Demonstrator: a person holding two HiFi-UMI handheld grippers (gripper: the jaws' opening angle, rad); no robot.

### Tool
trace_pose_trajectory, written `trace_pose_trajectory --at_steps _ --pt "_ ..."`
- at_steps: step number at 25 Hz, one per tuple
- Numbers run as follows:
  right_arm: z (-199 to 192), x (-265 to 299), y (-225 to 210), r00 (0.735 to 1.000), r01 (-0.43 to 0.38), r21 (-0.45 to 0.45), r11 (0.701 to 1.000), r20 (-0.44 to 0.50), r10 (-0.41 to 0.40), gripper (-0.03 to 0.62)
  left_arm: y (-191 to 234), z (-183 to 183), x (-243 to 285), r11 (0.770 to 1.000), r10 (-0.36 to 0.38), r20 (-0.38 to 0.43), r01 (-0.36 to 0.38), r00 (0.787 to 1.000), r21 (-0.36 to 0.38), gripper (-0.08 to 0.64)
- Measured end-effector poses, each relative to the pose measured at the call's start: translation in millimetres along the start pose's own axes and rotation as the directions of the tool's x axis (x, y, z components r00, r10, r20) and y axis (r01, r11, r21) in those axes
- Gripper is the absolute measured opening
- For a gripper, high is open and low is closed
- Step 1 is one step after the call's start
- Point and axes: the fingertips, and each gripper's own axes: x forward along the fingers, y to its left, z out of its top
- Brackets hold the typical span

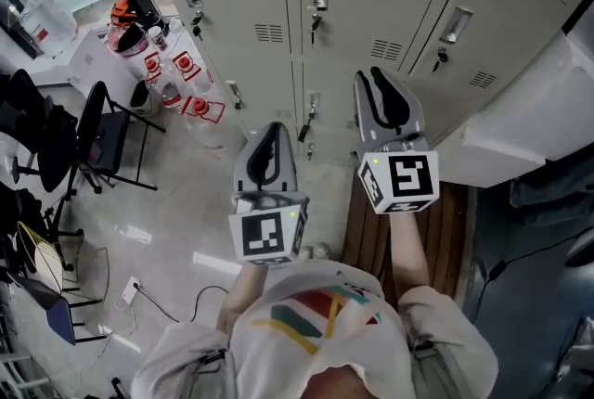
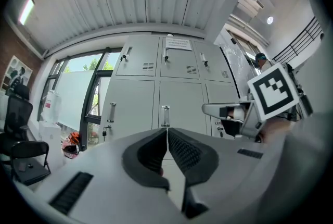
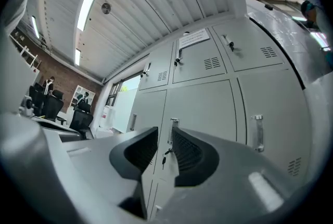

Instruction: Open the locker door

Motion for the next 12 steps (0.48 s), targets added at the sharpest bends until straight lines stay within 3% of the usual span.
trace_pose_trajectory --at_steps 3,12 --pt "2 29 0 1.000 -0.025 -0.021 0.999 0.000 0.025 0.144 10 -1 -5 1.000 0.025 -0.003 -0.025 1.000 -0.005 0.020" --pt "-10 115 2 0.995 -0.095 0.017 0.995 -0.035 0.095 0.176 38 -7 -20 0.993 0.117 -0.038 -0.117 0.992 0.007 0.020"
